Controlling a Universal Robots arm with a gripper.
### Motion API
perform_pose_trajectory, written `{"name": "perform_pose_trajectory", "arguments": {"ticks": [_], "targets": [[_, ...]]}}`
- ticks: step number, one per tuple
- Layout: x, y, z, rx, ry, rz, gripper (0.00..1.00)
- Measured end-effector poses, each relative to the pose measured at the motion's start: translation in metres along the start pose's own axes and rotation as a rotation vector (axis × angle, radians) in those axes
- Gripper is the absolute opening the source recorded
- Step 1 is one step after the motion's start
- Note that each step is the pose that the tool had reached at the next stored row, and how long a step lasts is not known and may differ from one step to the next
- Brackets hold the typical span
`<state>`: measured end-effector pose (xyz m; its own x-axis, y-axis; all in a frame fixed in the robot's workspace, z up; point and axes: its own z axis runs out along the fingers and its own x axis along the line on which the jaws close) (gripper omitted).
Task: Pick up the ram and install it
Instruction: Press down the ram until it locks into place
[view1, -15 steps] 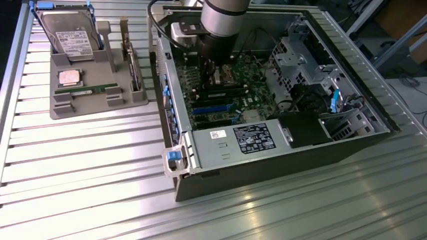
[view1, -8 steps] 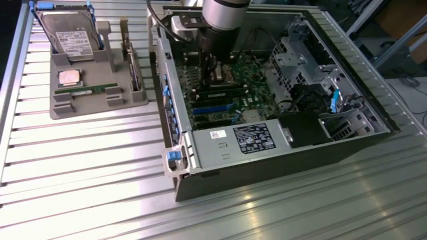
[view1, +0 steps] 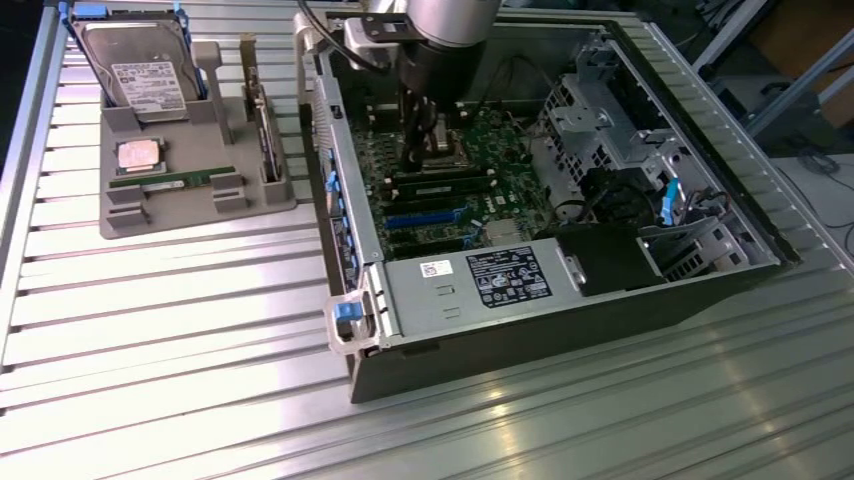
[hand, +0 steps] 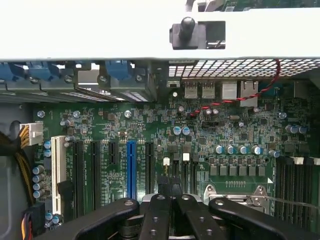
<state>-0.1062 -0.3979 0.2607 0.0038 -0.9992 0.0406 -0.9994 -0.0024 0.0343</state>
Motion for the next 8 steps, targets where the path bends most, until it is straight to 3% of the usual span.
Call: {"name": "perform_pose_trajectory", "arguments": {"ticks": [2, 6, 8], "targets": [[0.000, -0.0091, -0.0004, -0.0009, 0.0001, 0.000, 0.11], [0.000, -0.0355, -0.0013, -0.0036, 0.0001, 0.000, 0.11], [0.000, -0.0413, -0.0016, -0.0039, 0.0001, 0.000, 0.11]]}}
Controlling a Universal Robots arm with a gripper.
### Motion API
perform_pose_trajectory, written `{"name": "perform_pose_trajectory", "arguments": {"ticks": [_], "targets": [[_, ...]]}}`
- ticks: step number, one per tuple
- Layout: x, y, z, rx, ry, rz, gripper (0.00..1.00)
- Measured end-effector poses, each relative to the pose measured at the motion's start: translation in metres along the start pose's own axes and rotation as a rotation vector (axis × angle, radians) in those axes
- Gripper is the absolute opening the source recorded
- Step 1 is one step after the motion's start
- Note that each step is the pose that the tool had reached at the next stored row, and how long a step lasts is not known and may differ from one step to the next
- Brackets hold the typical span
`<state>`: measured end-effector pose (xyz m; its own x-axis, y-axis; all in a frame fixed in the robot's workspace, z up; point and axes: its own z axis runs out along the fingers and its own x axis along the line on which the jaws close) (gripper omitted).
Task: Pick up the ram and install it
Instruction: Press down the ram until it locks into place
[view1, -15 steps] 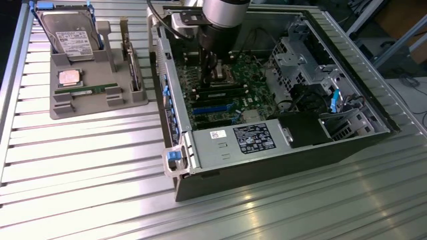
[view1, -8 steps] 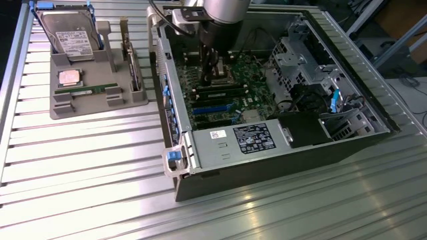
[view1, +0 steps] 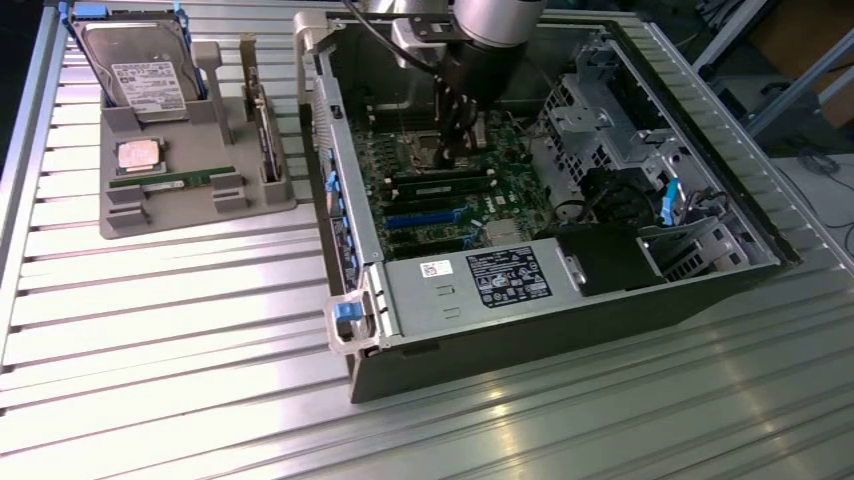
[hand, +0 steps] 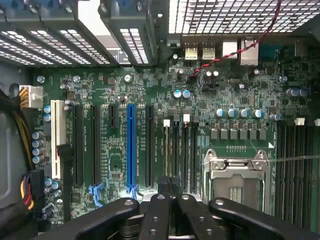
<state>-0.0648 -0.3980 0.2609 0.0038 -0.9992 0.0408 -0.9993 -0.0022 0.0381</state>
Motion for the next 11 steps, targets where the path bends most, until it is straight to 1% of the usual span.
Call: {"name": "perform_pose_trajectory", "arguments": {"ticks": [3, 8, 9, 10, 11], "targets": [[0.000, -0.0049, -0.0008, -0.0001, 0.0000, 0.000, 0.11], [0.000, -0.0232, -0.0021, -0.0005, 0.0000, 0.000, 0.11], [0.000, -0.0279, -0.0026, -0.0006, 0.0000, 0.000, 0.11], [0.000, -0.0380, -0.0031, -0.0011, -0.0002, 0.000, 0.11], [0.000, -0.0414, -0.0034, -0.0014, 0.0000, 0.000, 0.11]]}}
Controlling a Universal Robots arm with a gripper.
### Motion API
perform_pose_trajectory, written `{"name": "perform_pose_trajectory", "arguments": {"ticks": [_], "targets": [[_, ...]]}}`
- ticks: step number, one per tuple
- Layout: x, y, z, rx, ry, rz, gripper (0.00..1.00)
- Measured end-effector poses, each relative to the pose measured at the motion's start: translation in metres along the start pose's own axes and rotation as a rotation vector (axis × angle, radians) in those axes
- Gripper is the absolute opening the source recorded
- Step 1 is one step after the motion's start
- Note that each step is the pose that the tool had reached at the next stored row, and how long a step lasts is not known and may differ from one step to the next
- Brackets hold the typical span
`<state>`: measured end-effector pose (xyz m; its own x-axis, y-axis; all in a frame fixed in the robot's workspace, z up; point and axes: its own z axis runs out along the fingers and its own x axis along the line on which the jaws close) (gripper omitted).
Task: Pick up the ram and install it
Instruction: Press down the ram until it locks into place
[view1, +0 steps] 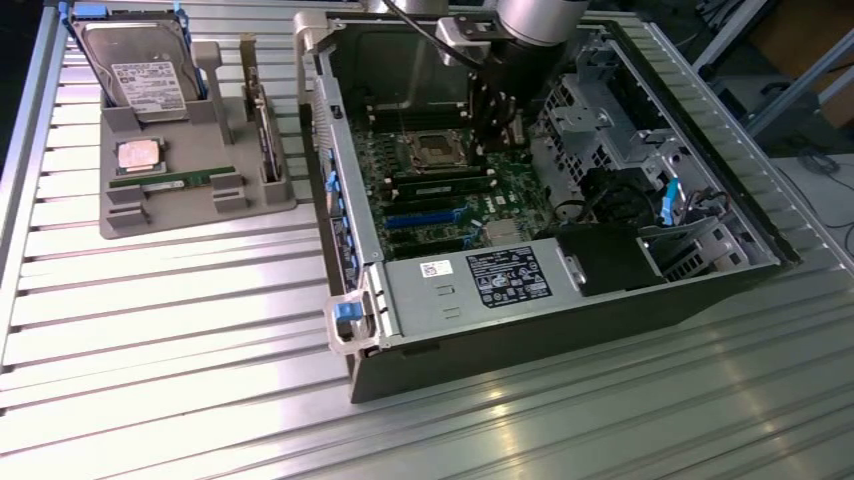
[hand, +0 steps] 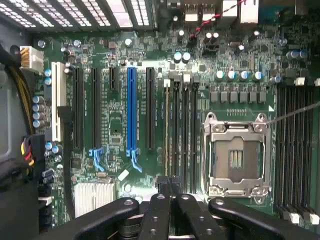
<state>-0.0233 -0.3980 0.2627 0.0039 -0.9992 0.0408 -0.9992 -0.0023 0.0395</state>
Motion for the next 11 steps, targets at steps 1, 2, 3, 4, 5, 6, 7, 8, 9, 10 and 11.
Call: {"name": "perform_pose_trajectory", "arguments": {"ticks": [1, 2, 3, 4, 5, 6, 7, 8, 9, 10, 11], "targets": [[0.000, -0.0031, -0.0001, -0.0001, -0.0002, 0.000, 0.11], [0.000, -0.0076, -0.0003, -0.0005, -0.0001, 0.000, 0.11], [0.000, -0.0121, -0.0005, -0.0008, -0.0001, 0.000, 0.11], [0.000, -0.0177, -0.0008, -0.0013, -0.0001, 0.000, 0.11], [0.000, -0.0222, -0.0010, -0.0017, -0.0001, 0.000, 0.11], [0.000, -0.0285, -0.0013, -0.0024, -0.0001, 0.000, 0.11], [0.000, -0.0375, -0.0017, -0.0033, -0.0001, 0.000, 0.11], [0.000, -0.0429, -0.0019, -0.0038, -0.0001, 0.000, 0.11], [0.000, -0.0478, -0.0021, -0.0044, -0.0002, 0.000, 0.11], [0.000, -0.0532, -0.0024, -0.0050, -0.0001, 0.000, 0.11], [0.000, -0.0606, -0.0027, -0.0059, -0.0001, 0.000, 0.11]]}}
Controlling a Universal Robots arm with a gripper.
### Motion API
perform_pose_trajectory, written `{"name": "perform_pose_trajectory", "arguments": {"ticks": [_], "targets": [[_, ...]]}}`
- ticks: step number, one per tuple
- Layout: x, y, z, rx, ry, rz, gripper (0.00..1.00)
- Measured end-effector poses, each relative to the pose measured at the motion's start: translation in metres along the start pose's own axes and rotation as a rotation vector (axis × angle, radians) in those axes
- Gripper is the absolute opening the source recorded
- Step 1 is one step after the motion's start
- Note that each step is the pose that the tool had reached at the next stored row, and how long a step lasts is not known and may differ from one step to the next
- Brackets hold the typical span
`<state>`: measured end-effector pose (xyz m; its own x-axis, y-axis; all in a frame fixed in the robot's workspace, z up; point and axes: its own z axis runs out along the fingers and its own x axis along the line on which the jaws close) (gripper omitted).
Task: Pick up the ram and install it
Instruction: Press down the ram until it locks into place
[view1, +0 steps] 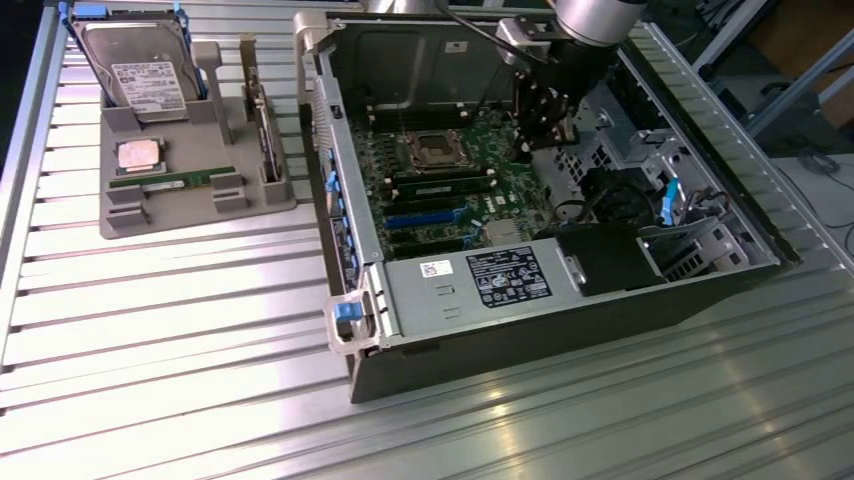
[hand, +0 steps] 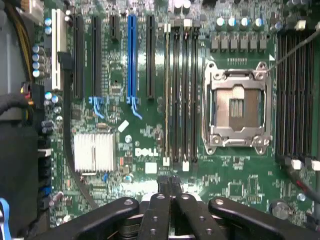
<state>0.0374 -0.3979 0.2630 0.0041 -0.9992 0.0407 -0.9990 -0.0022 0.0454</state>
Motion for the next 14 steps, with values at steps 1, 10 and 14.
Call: {"name": "perform_pose_trajectory", "arguments": {"ticks": [1, 10, 14], "targets": [[0.000, -0.0045, -0.0002, -0.0005, 0.0000, 0.000, 0.11], [0.000, -0.0391, -0.0059, -0.0027, 0.0000, 0.000, 0.11], [0.001, -0.0449, -0.0190, -0.0027, 0.0000, 0.000, 0.11]]}}
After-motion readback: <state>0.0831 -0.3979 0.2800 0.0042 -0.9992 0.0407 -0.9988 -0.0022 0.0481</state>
